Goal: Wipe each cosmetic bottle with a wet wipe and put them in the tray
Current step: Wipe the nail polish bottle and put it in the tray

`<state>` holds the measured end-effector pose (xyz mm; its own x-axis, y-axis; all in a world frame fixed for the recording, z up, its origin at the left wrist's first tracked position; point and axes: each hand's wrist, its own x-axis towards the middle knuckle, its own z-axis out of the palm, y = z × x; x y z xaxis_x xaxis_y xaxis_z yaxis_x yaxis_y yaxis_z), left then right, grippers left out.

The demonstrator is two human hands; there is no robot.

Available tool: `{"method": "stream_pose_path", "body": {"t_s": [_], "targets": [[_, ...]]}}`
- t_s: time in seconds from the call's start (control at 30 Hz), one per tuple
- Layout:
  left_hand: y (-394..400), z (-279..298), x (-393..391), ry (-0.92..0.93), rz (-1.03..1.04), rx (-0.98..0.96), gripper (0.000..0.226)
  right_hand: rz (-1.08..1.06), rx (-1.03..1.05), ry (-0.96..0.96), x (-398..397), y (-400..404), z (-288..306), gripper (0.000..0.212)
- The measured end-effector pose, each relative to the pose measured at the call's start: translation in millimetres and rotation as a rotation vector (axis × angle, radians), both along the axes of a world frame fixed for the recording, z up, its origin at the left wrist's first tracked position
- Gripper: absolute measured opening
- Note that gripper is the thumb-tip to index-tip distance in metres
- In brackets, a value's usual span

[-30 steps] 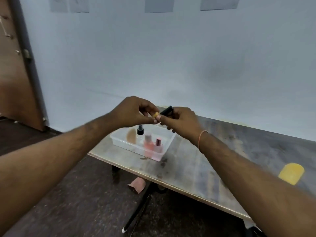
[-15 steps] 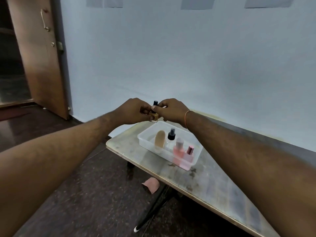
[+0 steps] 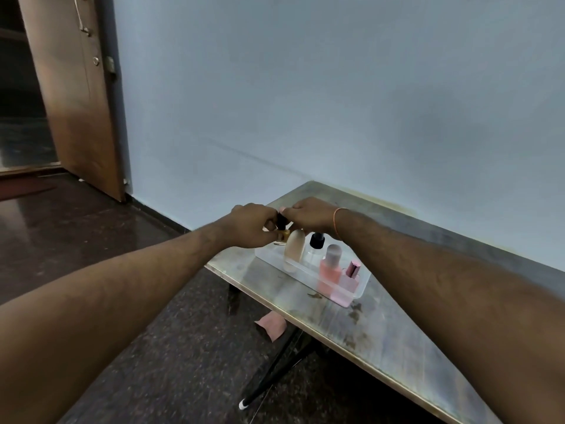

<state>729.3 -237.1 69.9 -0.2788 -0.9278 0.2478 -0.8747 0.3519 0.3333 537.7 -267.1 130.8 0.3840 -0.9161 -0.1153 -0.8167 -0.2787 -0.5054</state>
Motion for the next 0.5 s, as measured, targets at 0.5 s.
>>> {"method": "stream_pose_path", "body": {"t_s": [0.5], "targets": [[0.4, -1.7, -13.7, -0.173, -0.021, 0.246, 0.042, -0.001, 0.03, 0.185, 6.3, 1.9, -3.2, 0.032]]}}
